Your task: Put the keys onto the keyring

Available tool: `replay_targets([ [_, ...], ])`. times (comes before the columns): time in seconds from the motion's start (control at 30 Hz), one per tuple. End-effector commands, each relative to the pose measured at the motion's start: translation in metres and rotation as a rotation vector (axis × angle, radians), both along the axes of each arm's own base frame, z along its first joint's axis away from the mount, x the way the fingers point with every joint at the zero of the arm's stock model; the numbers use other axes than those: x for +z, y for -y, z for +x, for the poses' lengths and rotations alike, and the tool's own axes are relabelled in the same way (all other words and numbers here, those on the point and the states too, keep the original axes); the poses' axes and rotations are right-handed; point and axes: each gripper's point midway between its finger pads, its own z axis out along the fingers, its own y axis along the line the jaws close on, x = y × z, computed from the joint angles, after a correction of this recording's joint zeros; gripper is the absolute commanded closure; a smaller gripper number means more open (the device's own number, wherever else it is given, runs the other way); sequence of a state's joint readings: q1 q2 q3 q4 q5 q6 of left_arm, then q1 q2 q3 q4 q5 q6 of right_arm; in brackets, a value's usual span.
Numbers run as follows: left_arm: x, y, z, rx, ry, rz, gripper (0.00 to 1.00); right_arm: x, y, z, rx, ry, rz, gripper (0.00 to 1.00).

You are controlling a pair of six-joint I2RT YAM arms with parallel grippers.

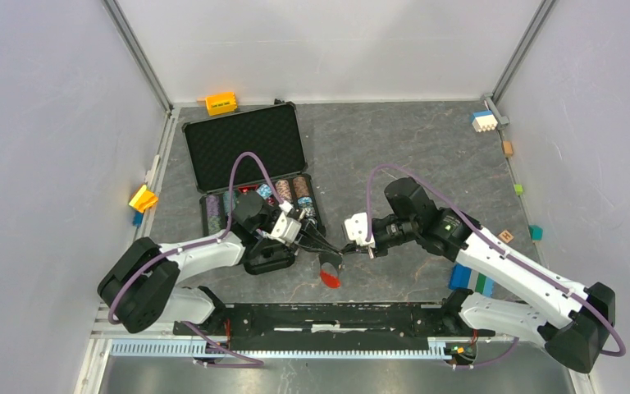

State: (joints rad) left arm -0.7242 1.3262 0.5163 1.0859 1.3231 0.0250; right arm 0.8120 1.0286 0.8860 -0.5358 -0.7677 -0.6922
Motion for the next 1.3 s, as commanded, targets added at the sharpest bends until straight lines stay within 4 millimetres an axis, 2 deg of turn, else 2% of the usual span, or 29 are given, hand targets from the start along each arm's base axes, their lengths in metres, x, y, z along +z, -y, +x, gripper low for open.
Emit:
replay_targets([
  [0.0, 0.019, -0.002, -0.009, -0.039, 0.114, -0.077, 0.98, 0.007, -0.003, 0.004, -0.018, 0.025, 0.029, 1.00],
  [0.1, 0.021, -0.004, -0.012, -0.046, 0.122, -0.081, 0.98, 0.009, 0.001, 0.006, -0.037, 0.055, 0.031, 0.97],
  [0.33, 0.028, -0.007, -0.015, -0.053, 0.132, -0.093, 0.98, 0.015, 0.012, 0.006, -0.055, 0.117, 0.038, 0.71],
  [0.47, 0.027, -0.007, -0.015, -0.048, 0.123, -0.092, 0.98, 0.021, 0.013, 0.006, -0.056, 0.133, 0.053, 0.63],
  [0.87, 0.030, 0.000, -0.003, 0.008, 0.064, -0.092, 0.98, 0.045, 0.013, -0.007, -0.006, 0.087, 0.144, 0.68],
  [1.27, 0.034, 0.008, 0.010, 0.070, -0.006, -0.101, 0.98, 0.044, 0.006, -0.005, -0.001, 0.056, 0.153, 0.74],
])
